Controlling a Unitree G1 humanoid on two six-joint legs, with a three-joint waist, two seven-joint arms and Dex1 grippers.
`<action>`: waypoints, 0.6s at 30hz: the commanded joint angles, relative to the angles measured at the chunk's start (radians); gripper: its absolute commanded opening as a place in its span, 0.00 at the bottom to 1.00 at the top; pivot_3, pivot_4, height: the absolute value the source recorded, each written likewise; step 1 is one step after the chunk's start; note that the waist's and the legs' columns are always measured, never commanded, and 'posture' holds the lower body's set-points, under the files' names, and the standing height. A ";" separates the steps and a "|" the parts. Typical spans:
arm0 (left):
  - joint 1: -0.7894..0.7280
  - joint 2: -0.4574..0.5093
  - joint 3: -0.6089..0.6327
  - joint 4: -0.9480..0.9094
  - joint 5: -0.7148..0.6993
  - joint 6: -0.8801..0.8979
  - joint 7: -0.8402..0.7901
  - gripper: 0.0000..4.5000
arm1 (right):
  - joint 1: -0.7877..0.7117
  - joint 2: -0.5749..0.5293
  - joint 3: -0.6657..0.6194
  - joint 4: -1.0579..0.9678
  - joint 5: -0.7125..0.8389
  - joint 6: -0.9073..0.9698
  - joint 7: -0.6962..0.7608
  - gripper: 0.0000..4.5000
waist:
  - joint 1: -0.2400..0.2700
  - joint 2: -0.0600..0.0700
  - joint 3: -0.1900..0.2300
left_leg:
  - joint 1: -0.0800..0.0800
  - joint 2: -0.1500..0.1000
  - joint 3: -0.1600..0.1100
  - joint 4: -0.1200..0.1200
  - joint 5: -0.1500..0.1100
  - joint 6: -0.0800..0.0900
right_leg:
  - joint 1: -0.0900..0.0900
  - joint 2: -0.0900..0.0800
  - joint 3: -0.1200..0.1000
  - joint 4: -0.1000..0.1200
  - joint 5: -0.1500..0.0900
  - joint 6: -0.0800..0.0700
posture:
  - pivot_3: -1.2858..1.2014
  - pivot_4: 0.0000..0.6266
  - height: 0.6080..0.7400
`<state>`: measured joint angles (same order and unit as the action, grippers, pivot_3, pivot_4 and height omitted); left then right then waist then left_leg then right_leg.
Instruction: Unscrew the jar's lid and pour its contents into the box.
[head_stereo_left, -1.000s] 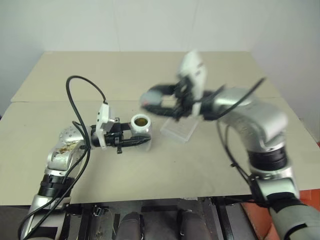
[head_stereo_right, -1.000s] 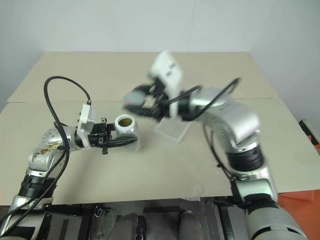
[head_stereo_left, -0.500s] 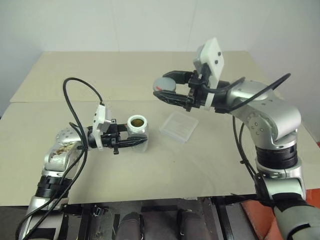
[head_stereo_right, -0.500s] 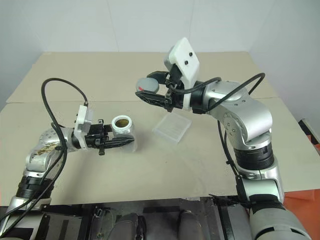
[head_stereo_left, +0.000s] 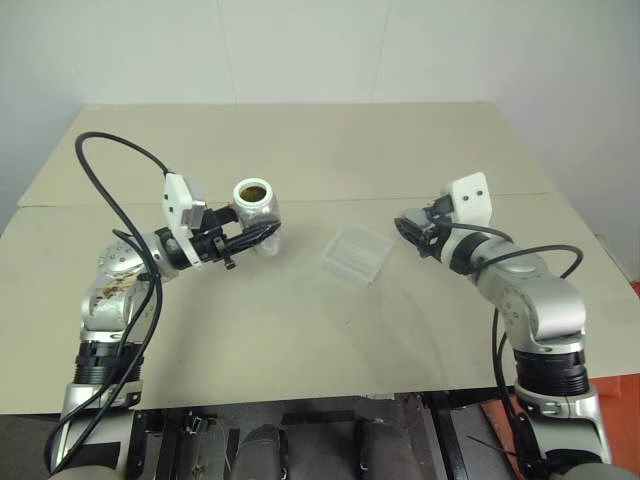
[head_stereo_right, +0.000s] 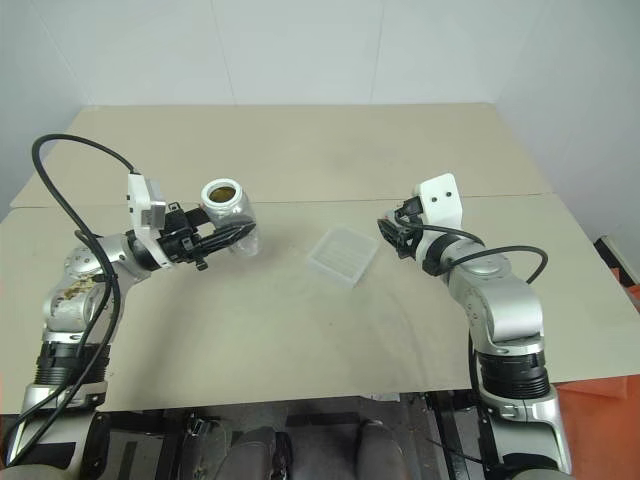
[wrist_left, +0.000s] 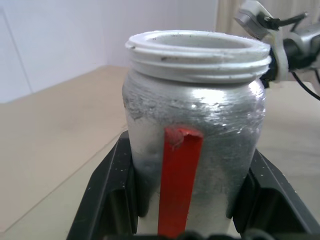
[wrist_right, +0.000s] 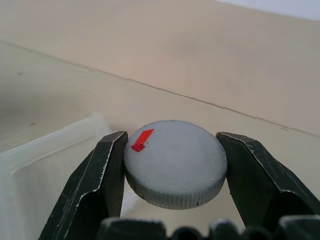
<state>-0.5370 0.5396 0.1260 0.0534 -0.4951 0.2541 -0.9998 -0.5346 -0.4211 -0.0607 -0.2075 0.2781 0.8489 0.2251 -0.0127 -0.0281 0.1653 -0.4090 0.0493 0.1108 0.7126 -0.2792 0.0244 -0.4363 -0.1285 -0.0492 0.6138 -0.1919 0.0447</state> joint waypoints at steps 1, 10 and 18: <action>-0.025 -0.019 0.000 -0.021 0.023 -0.029 0.052 0.43 | 0.002 0.034 -0.034 0.073 -0.065 -0.034 -0.099 0.62 | 0.000 0.000 0.000 | 0.000 0.000 0.000 0.000 0.000 0.000 | 0.000 0.000 0.000 0.000 0.000 0.000 | 0.52 0.24 1.00; -0.031 -0.051 -0.053 -0.023 0.122 -0.057 0.150 0.43 | 0.041 -0.047 0.009 0.035 -0.037 -0.010 0.064 1.00 | 0.002 0.000 0.000 | -0.001 0.000 0.000 0.000 0.000 0.000 | 0.000 0.000 0.000 -0.001 0.000 0.000 | 0.52 0.24 1.00; -0.199 -0.094 -0.154 0.194 0.435 -0.307 0.378 0.43 | 0.003 -0.297 -0.108 -0.161 0.247 0.081 0.436 1.00 | 0.013 0.000 0.000 | 0.000 -0.001 0.000 0.001 -0.002 0.003 | 0.001 0.000 0.000 -0.004 0.000 0.001 | 0.52 0.24 1.00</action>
<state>-0.6804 0.4517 -0.0151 0.2332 -0.1223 0.0353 -0.6833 -0.4939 -0.6978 -0.1087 -0.3256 0.4615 0.9035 0.6159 -0.0001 -0.0284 0.1656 -0.4092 0.0487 0.1104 0.7140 -0.2816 0.0287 -0.4358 -0.1285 -0.0490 0.6103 -0.1909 0.0446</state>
